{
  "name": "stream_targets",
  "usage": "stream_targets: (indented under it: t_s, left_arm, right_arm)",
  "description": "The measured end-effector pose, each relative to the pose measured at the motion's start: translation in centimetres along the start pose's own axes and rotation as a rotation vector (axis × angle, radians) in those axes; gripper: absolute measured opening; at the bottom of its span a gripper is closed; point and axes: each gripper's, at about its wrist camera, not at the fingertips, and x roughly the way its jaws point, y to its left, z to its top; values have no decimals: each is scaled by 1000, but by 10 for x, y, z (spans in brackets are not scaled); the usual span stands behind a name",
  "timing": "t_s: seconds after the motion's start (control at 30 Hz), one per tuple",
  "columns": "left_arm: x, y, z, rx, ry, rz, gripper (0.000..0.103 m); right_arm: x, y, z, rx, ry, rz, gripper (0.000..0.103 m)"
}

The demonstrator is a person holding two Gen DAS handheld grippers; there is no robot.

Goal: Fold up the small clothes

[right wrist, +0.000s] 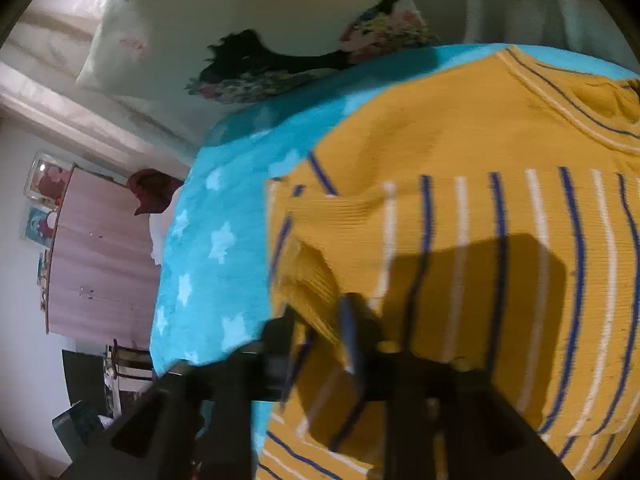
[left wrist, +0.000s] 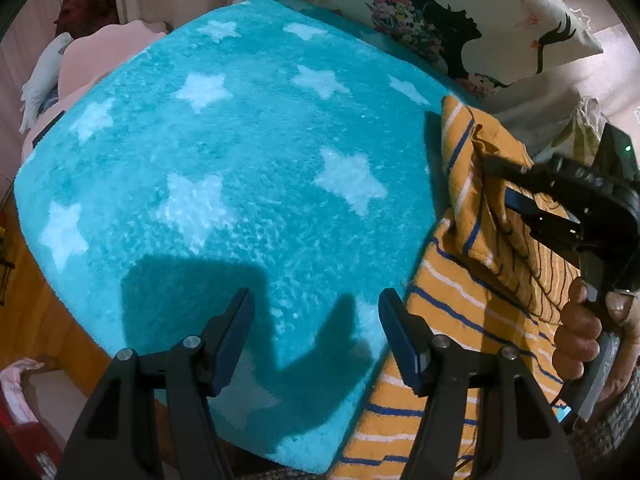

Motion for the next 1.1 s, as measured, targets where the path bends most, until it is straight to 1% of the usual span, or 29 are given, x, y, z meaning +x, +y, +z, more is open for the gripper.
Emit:
stream_targets:
  t_s: [0.1, 0.13, 0.2, 0.27, 0.4, 0.5, 0.6, 0.7, 0.8, 0.87, 0.93, 0.97, 1.0, 1.07, 1.1]
  left_arm:
    - [2, -5, 2, 12, 4, -5, 63]
    - [3, -8, 3, 17, 4, -9, 63]
    - [5, -14, 7, 27, 6, -21, 63]
    - [8, -21, 9, 41, 9, -36, 63]
    - [19, -38, 9, 79, 36, -50, 64]
    - [29, -47, 6, 107, 63, -47, 64]
    - [34, -55, 5, 128, 73, -40, 64]
    - [35, -60, 4, 142, 72, -43, 69]
    - [38, -63, 3, 153, 73, -44, 73]
    - [39, -67, 2, 168, 73, -45, 76]
    - [40, -70, -1, 181, 74, -65, 79]
    - [39, -70, -2, 184, 74, -78, 79]
    - [38, -70, -4, 185, 73, -96, 79]
    - [36, -69, -10, 188, 79, -144, 79]
    - [35, -68, -12, 186, 86, -174, 79]
  right_arm:
    - [-7, 15, -5, -51, 35, 85, 46]
    - [-9, 19, -8, -78, 52, 95, 46]
    - [-16, 22, -16, -123, 48, 66, 46]
    - [-27, 10, -23, -125, 28, 17, 46]
    - [-64, -41, -35, -10, -35, -63, 46]
    - [-102, -86, -52, 74, -86, -133, 46]
    - [-148, -136, -81, 181, -136, -210, 47]
    - [-184, -172, -106, 278, -190, -262, 47]
    - [-231, -212, -139, 408, -262, -294, 48]
    - [-247, -229, -155, 471, -295, -288, 50]
    - [-255, -245, -170, 520, -294, -284, 52]
    - [-255, -250, -176, 531, -285, -269, 52]
    - [-257, -254, -182, 531, -288, -236, 52]
    - [-257, -254, -188, 521, -276, -189, 52]
    - [-251, -250, -188, 513, -263, -160, 52]
